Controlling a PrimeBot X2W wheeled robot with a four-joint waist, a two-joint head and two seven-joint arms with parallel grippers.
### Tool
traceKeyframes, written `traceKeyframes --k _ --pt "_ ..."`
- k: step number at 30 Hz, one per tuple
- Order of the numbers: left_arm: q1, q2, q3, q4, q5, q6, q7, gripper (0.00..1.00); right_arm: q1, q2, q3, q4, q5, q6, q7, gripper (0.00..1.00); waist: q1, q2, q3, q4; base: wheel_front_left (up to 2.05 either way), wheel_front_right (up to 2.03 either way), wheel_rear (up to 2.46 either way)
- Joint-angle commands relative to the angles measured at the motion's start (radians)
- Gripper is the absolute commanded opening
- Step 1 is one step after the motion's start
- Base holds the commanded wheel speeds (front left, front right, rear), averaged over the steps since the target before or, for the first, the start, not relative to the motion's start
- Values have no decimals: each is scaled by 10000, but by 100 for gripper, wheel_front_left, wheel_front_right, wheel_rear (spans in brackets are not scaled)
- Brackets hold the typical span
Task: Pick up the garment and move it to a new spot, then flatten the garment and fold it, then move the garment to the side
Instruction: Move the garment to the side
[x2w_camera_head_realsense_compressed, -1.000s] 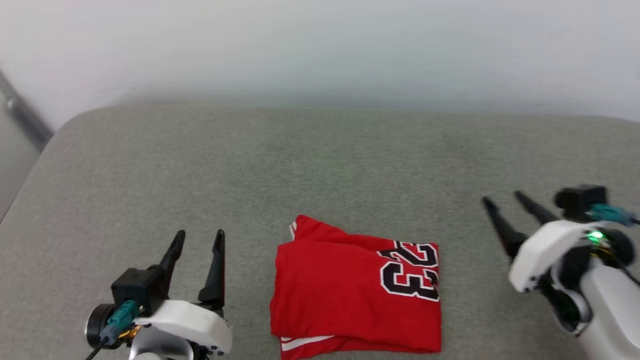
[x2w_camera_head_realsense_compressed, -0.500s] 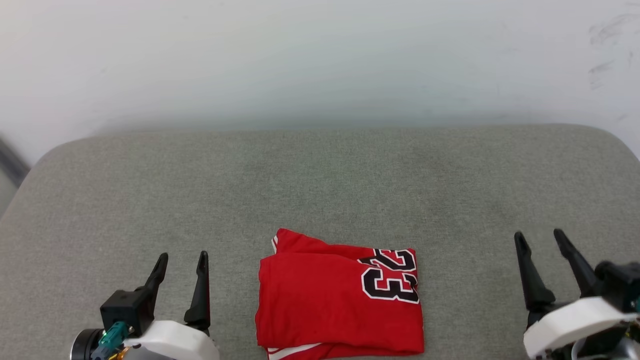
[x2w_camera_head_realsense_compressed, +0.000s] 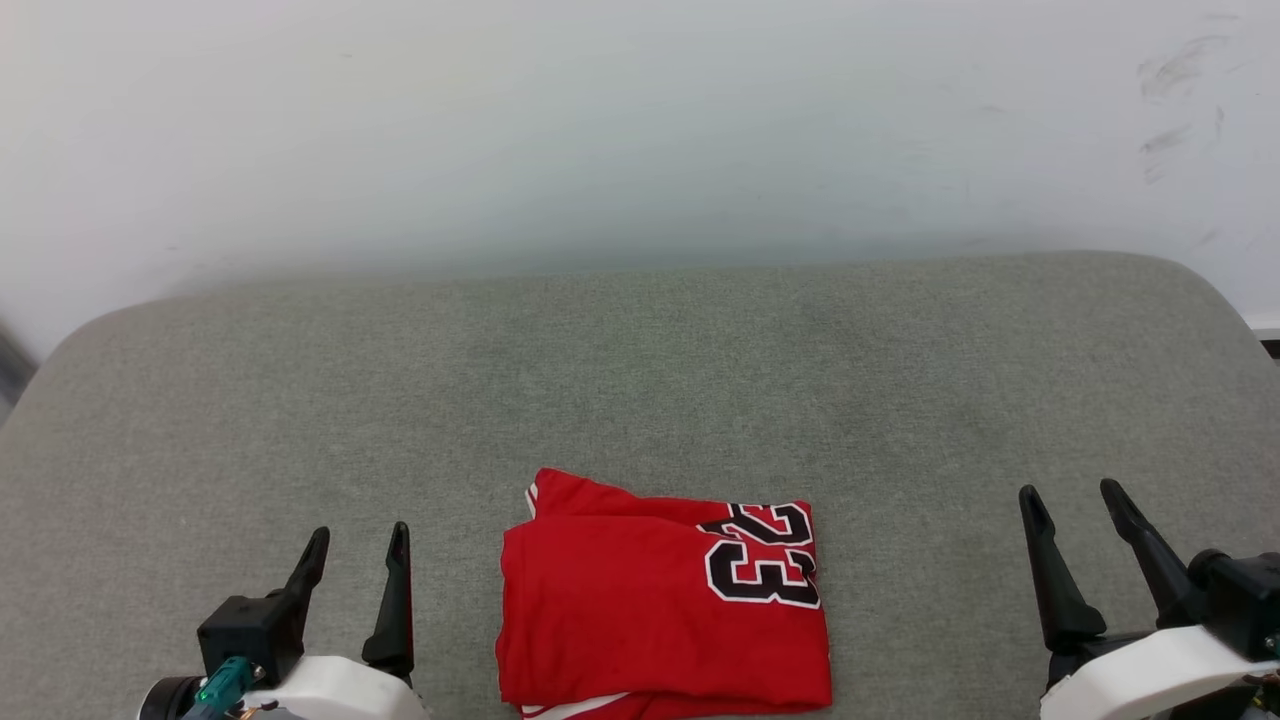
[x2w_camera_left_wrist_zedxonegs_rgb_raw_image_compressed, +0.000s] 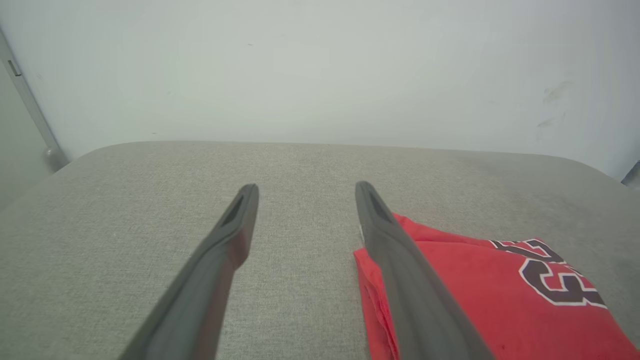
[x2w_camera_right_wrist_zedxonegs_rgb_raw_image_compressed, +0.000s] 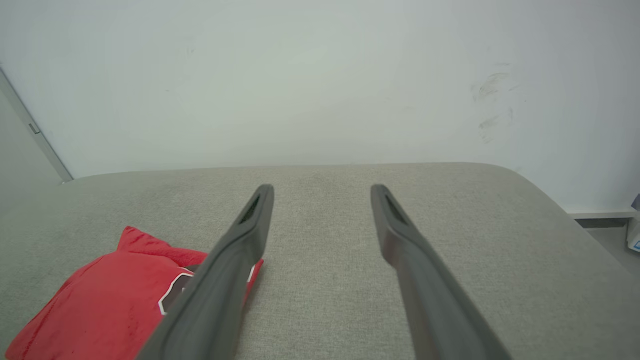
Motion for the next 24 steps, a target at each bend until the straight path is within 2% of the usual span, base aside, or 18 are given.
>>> traceKeyframes --k 1,6,10,14,15,19,24 --pt "61 42 31 17 -34 52 -52 100 108 70 -5 -45 7 -3 -13 100 0 -1 -3 -19 0 0 0" --pt "24 62 70 62 -71 53 -75 100 158 136 -75 118 199 -3 216 100 0 -1 -24 -58 0 0 0" --pt "-76 17 126 46 -134 73 -122 100 71 38 -817 617 1015 -3 1021 100 0 -1 11 -34 0 0 0" --pt "-174 -62 264 33 -276 64 -207 100 -373 -536 -1684 1599 1964 -2 2170 100 0 -1 126 91 0 0 0" --pt "-248 -39 276 49 -220 40 -249 100 -587 -802 -1917 2219 2346 -2 2684 100 0 -1 203 180 0 0 0" --pt "-385 -62 222 87 -168 -14 -294 100 -1088 -1053 -1797 3401 3362 -2 3769 100 0 -1 386 446 0 0 0" --pt "-812 -128 52 48 -46 -165 -298 100 -1814 -702 -1316 4733 5112 -2 5069 100 0 -1 920 926 0 0 0"
